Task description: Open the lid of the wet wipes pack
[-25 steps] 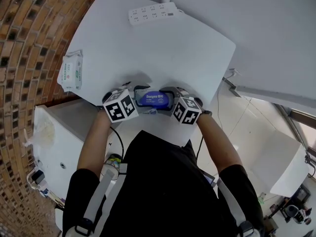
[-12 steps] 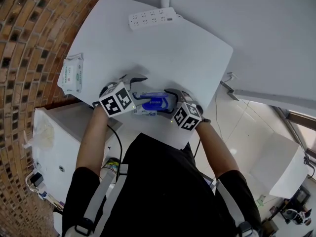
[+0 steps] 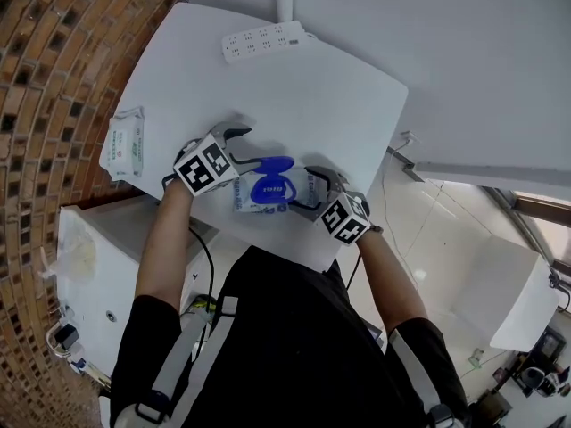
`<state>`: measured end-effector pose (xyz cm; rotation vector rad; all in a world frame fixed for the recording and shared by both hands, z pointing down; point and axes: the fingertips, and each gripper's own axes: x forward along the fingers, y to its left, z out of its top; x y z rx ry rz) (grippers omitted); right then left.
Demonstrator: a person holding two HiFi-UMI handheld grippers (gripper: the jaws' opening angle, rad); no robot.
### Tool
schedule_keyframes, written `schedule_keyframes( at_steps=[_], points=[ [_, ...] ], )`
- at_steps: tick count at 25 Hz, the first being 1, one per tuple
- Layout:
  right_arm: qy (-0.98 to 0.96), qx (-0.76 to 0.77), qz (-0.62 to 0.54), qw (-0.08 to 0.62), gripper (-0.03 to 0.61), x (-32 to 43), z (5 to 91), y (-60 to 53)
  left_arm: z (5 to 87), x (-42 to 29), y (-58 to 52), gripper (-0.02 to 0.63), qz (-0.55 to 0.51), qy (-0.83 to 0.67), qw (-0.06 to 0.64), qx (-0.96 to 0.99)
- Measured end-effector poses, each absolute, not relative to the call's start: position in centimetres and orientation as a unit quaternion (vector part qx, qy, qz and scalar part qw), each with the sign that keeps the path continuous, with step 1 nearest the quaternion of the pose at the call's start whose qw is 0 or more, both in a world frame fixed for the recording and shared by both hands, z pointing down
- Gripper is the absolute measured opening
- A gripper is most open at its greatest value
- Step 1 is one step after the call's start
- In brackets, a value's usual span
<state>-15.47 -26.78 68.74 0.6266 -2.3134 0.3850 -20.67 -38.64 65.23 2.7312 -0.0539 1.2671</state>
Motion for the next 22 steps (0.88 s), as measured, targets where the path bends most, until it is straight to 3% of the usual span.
schedule_keyframes(
  at_steps=[7,22],
  points=[
    [-0.888,0.279,0.168,0.325,0.371,-14.3,67.8,-27.0,66.7,-21.1,-40.4,0.316,0.423,-0.083,0.097,0.897],
    [-0.892,0.314,0.158,0.286,0.357,-14.3,64.8,-27.7,62.2,-24.0,-38.6,0.318,0.349,-0.133,0.074,0.925]
  ],
)
